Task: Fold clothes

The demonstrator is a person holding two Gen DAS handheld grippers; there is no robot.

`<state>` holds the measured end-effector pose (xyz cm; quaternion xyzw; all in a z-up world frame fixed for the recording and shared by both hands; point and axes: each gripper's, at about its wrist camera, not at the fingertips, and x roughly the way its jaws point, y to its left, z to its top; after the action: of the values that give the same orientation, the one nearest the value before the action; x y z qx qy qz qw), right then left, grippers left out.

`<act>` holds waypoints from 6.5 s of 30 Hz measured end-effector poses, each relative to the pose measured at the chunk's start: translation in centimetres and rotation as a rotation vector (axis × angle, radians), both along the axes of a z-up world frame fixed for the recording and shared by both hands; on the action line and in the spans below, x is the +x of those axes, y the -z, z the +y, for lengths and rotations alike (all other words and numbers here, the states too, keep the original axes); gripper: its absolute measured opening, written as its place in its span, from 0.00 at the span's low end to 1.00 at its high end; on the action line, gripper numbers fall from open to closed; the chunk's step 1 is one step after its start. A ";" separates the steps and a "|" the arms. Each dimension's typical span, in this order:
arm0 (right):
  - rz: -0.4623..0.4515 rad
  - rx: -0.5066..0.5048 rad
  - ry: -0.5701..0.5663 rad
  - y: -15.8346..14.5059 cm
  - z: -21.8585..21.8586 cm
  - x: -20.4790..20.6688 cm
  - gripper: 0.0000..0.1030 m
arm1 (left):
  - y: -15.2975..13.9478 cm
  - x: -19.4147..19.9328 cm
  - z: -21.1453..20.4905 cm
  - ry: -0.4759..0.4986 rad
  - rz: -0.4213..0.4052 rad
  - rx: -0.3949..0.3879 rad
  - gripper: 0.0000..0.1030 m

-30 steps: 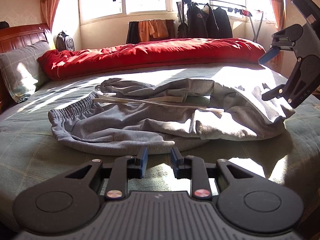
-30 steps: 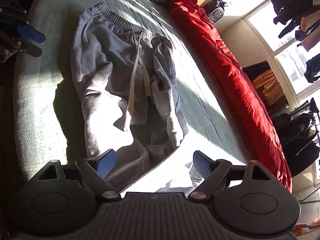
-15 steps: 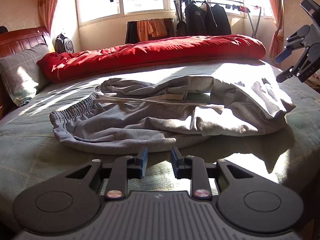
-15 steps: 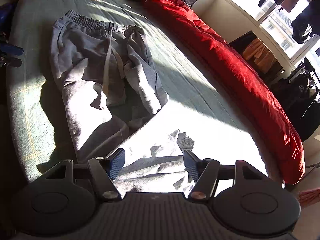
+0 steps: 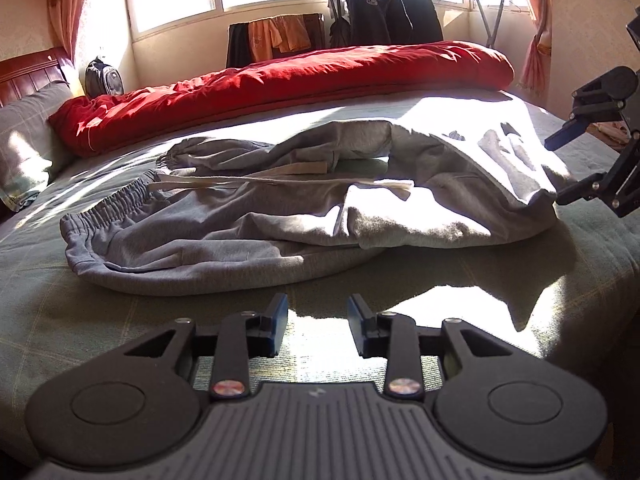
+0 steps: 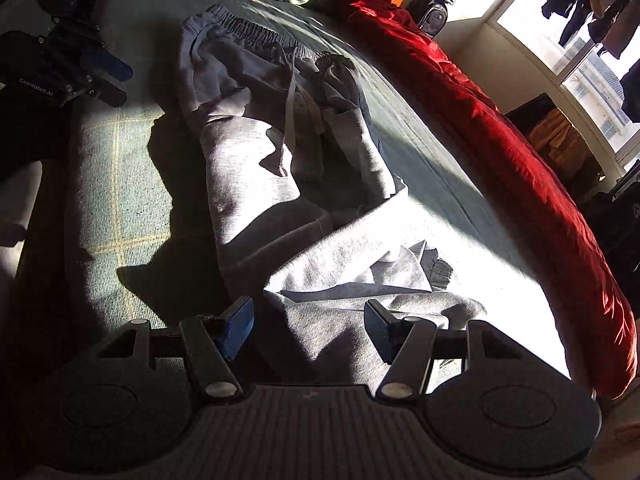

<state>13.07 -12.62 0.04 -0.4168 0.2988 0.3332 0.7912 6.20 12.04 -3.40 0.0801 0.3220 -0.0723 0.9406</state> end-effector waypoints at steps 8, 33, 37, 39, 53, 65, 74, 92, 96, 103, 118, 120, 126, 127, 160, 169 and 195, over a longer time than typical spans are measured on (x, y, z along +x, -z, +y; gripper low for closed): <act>-0.140 -0.224 -0.134 3.6 1.8 -0.2 0.25 | 0.8 0.9 -2.0 0.040 0.027 0.013 0.33; -0.298 -0.072 0.239 -2.0 -1.6 16.5 0.08 | 1.0 5.9 -0.8 0.032 -0.012 0.032 0.33; -0.312 -0.046 0.325 -2.3 -2.7 20.6 0.08 | 0.9 6.7 -0.2 0.017 -0.026 0.029 0.33; -0.318 -0.027 0.376 -2.6 -3.4 22.8 0.08 | 0.9 7.2 0.2 0.006 -0.032 0.025 0.33; -0.479 -0.130 0.634 -2.4 -6.9 34.7 0.07 | 1.2 10.8 2.0 -0.042 -0.049 0.005 0.33; -0.513 -0.231 0.780 -0.5 -11.4 42.7 0.06 | 1.9 13.2 2.8 -0.075 -0.047 0.013 0.33; -0.390 -0.189 0.843 3.6 -11.4 45.9 0.08 | 2.6 14.0 2.8 -0.084 -0.023 0.024 0.33; 0.056 0.532 1.005 2.7 -23.1 39.6 0.69 | 2.8 14.8 0.9 -0.040 -0.010 0.020 0.34; 0.188 0.678 1.097 6.2 -25.7 38.7 0.69 | 2.7 14.9 0.4 -0.031 -0.006 0.028 0.34; 0.196 0.787 1.123 9.2 -25.0 38.0 0.74 | 2.9 15.2 0.0 -0.023 0.008 0.046 0.34; -0.004 0.603 1.037 5.6 -21.3 38.6 0.15 | 3.1 15.0 0.0 -0.023 0.007 0.041 0.35; -0.048 0.585 1.051 3.9 -22.3 38.4 0.14 | 3.0 14.9 0.1 -0.026 0.006 0.042 0.35; -0.164 0.520 1.098 -0.4 -25.6 37.4 0.13 | 2.9 14.9 0.3 -0.032 0.000 0.041 0.35; -0.180 0.512 1.107 -1.1 -26.2 37.2 0.13 | 2.9 14.9 0.3 -0.033 -0.001 0.041 0.35; -0.138 0.334 0.964 -3.2 -20.5 33.5 0.56 | 0.8 12.6 -0.1 -0.013 -0.016 0.032 0.35; -0.037 0.439 0.689 -7.7 -12.1 31.7 0.56 | 0.0 11.1 2.3 -0.035 -0.017 -0.016 0.45; 0.285 0.424 0.108 0.3 22.2 45.2 0.56 | 2.8 19.2 9.7 -0.085 -0.005 -0.289 0.46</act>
<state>58.29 9.57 -0.30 -0.1738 0.3526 0.4009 0.8275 25.41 21.77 -6.20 -0.0697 0.3091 -0.0777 0.9453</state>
